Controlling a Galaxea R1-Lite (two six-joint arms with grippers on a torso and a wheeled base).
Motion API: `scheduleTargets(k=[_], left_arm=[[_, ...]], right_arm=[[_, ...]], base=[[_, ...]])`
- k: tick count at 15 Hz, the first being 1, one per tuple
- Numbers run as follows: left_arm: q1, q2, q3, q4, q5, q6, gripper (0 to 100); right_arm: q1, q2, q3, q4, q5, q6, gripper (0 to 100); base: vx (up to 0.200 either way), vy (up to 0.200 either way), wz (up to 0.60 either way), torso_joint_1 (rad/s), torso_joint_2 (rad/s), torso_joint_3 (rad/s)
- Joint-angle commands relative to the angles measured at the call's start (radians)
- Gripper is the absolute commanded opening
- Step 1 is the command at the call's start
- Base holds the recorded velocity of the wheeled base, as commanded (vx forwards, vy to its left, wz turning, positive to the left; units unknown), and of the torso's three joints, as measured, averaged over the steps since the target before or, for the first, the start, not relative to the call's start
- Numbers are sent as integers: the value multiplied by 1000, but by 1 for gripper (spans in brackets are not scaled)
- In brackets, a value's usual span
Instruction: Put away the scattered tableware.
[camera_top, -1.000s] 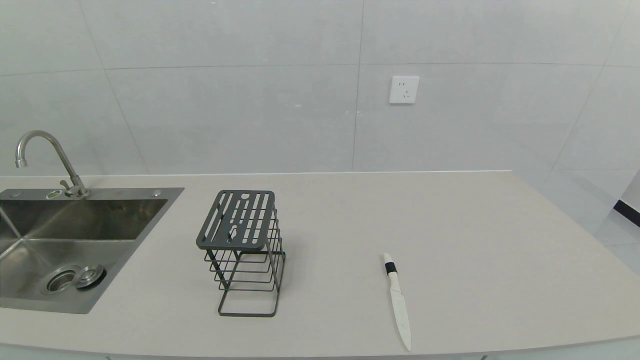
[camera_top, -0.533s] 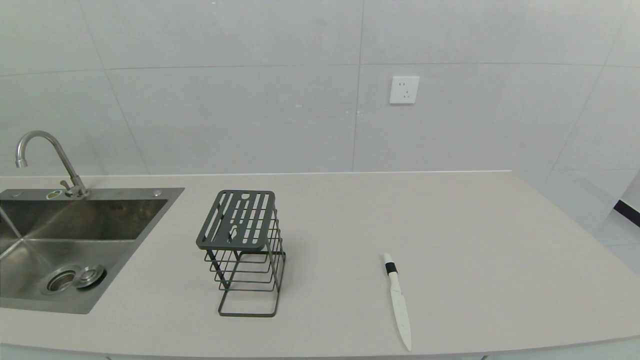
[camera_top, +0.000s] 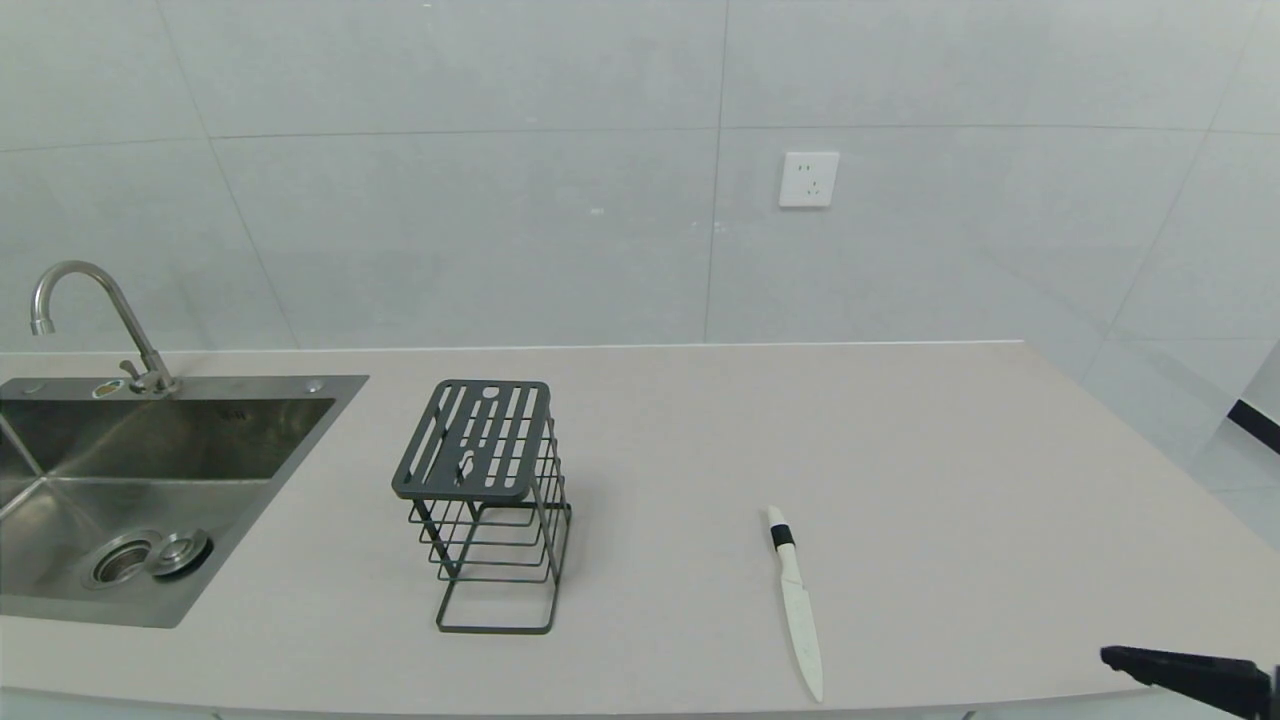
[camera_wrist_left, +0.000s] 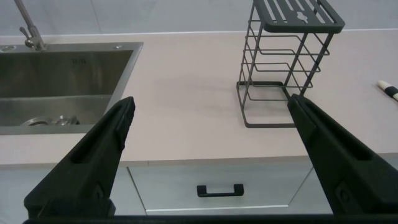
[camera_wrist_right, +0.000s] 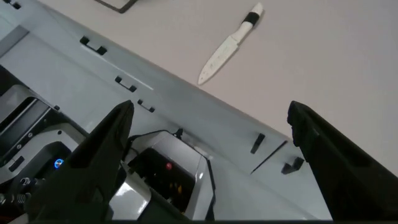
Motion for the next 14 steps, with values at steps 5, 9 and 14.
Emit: scheduleTargets(k=[5,9,14], left_arm=[[0,1,0,0,0,0,100],[0,1,0,1,0,1,100],[0,1,0,1,0,1,100]], right_arm=[[190,474,-176,-211,-7,-1,100],[238,574,-226,-225,-51,18,100],[353,786,-292,-308,-349,278,100]], base=[[0,0,0,0,0,0],[0,0,0,0,0,0],[0,0,0,0,0,0]])
